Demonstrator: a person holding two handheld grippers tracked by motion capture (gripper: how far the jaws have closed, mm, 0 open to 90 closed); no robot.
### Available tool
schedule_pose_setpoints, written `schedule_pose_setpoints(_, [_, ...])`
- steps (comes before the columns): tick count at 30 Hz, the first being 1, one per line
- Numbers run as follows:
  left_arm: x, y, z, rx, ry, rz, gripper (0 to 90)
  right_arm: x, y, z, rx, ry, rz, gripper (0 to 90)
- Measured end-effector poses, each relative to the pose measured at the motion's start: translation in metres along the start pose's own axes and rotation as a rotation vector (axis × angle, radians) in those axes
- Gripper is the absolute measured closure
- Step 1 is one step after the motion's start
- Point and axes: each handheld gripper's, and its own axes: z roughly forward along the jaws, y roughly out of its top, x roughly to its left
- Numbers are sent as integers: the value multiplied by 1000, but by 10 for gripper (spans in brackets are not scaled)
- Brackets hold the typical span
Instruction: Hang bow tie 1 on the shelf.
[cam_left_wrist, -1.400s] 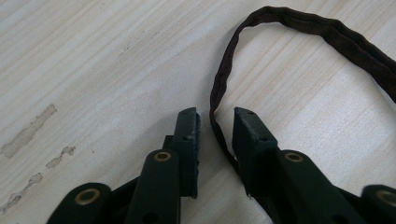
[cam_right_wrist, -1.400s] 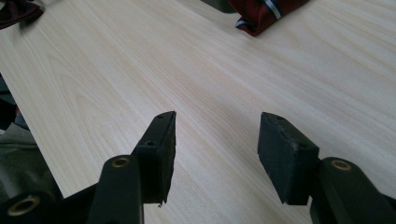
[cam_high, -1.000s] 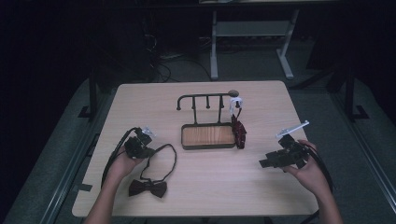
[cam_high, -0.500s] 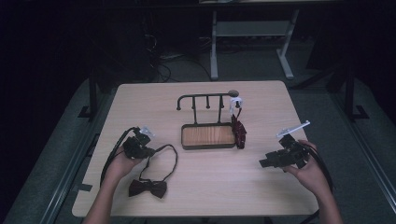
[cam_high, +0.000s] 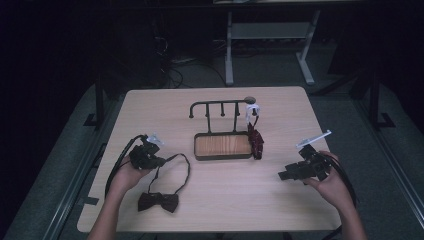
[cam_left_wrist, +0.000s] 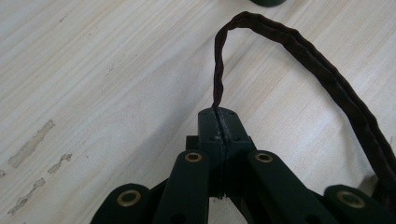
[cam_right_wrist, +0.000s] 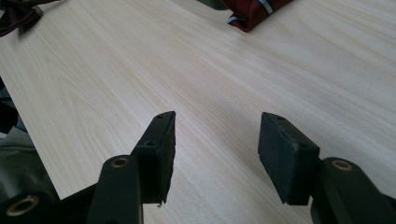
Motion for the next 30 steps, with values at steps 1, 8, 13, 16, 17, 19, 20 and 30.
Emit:
schedule_pose_setpoints(1, [-1, 0, -1, -5, 1, 2, 897, -1, 0, 1, 2, 1, 4, 463])
schedule_pose_setpoints(8, [-6, 3, -10, -4, 2, 30, 897, -2, 0, 2, 2, -1, 8, 463])
schedule_pose_setpoints(13, [-12, 10, -18, -12, 7, 58, 897, -4, -1, 2, 11, 2, 7, 464])
schedule_pose_setpoints(16, [-14, 13, -21, -9, 6, 67, 897, -4, -1, 3, 12, 3, 10, 464])
schedule_pose_setpoints(17, [-15, 16, -24, -1, 11, 83, 897, -5, -1, 3, 9, 3, 8, 463])
schedule_pose_setpoints(19, [-15, 17, -26, -4, 10, 86, 897, -5, -1, 2, 8, 1, 11, 463])
schedule_pose_setpoints(20, [-16, 19, -29, -10, 2, 88, 897, -6, -2, 1, 4, 0, 5, 463])
schedule_pose_setpoints(30, [-17, 30, -53, -32, -18, 120, 897, -5, -2, 1, 4, -4, 4, 463])
